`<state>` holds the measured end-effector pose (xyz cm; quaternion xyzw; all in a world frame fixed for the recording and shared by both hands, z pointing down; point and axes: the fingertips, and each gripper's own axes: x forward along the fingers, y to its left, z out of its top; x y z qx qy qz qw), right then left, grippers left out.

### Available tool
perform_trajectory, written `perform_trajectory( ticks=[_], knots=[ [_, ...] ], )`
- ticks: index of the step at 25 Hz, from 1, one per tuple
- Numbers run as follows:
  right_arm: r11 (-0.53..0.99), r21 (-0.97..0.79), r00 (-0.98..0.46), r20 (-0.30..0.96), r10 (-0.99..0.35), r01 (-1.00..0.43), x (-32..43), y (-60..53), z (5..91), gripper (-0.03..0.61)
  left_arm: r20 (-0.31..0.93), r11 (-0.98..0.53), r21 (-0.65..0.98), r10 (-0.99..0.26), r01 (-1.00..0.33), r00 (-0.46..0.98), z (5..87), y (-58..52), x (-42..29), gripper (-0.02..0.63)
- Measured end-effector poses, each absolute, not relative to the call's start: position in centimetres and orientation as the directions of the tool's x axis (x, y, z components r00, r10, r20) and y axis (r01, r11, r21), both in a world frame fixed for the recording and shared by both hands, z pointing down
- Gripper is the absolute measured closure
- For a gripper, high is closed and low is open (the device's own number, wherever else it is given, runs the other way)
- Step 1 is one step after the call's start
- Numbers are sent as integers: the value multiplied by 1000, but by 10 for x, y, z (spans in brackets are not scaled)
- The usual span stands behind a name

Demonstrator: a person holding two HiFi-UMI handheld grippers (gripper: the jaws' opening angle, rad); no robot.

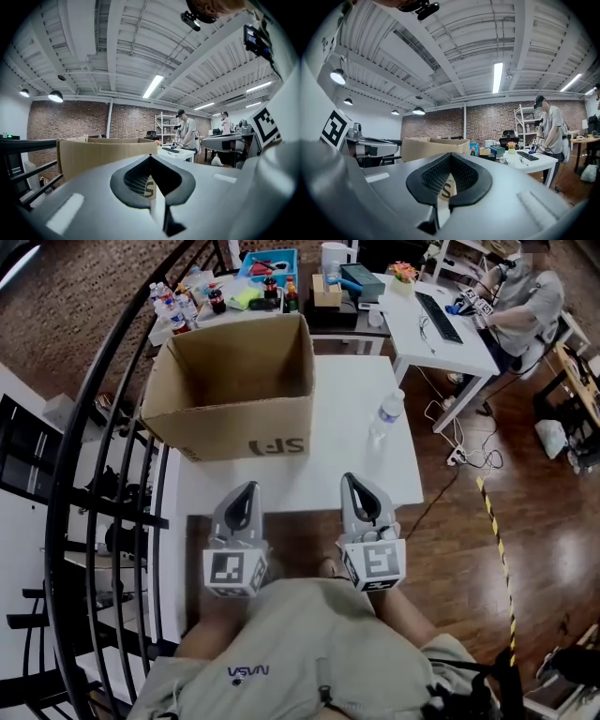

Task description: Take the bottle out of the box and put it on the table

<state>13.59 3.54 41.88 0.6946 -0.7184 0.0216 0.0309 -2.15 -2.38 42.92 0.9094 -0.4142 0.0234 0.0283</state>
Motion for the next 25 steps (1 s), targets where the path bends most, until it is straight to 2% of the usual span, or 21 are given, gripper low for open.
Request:
perform_trajectory(
  ticks=[25],
  knots=[
    [2, 4, -1, 108, -994, -1000, 141, 9, 432, 578, 71, -688, 55, -721, -724, 690, 439, -56, -13, 614]
  ],
)
